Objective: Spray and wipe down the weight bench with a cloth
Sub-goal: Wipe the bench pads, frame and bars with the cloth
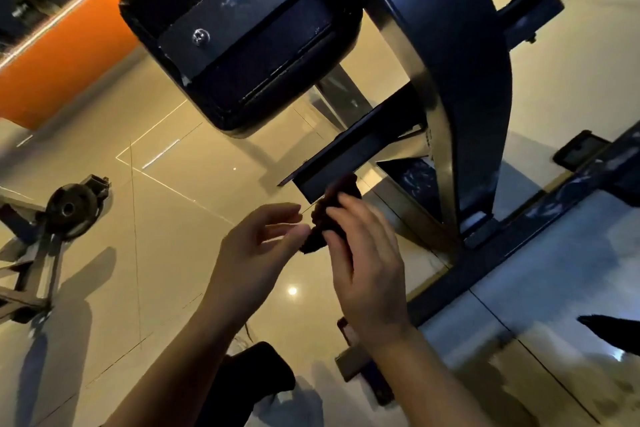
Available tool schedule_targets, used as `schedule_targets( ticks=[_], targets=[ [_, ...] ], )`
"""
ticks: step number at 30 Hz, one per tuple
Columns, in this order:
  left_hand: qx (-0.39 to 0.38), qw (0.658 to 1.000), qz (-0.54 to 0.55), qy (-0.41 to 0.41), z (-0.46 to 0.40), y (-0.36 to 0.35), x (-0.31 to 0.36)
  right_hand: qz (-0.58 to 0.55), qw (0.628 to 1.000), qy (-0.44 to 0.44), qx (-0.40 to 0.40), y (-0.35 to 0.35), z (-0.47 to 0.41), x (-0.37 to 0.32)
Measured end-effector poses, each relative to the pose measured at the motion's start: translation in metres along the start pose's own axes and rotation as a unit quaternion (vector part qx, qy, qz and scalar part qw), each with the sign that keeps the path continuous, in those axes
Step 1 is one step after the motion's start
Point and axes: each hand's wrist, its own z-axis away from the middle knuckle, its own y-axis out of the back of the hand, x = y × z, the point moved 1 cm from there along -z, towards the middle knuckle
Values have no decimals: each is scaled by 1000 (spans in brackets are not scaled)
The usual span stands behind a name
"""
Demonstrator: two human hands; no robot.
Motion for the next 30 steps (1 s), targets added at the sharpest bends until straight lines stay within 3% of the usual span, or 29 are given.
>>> schedule_targets(
  ticks=[3, 6, 11, 15, 19, 22, 25, 28, 30],
  targets=[
    [-67, 996, 49, -44, 12, -8, 7, -4, 1000, 9, -13, 19, -3, -12],
    [-93, 990, 96, -51, 14, -11, 13, -35, 996, -59, -65, 42, -2, -22],
    [-126, 982, 25, -142, 18, -15, 24, -179, 952, -182, -169, 88, -23, -32],
    [-128, 967, -39, -218, 26, -20, 40, -23, 943, -132, -305, 121, -50, -39],
    [-135, 958, -71, -243, 32, -22, 46, 79, 930, -144, -329, 146, -63, -49],
    [-104, 957, -74, -259, 35, -21, 50, 211, 903, -101, -360, 157, -74, -61],
    [-46, 953, -159, -255, 32, -23, 46, 328, 861, 12, -388, 162, -93, -80],
    [-4, 904, -295, -309, 30, -42, 42, 418, 793, 103, -431, 163, -109, -95],
    [18, 911, -294, -287, 29, -61, 44, 453, 759, 132, -449, 164, -116, -95]
  ],
)
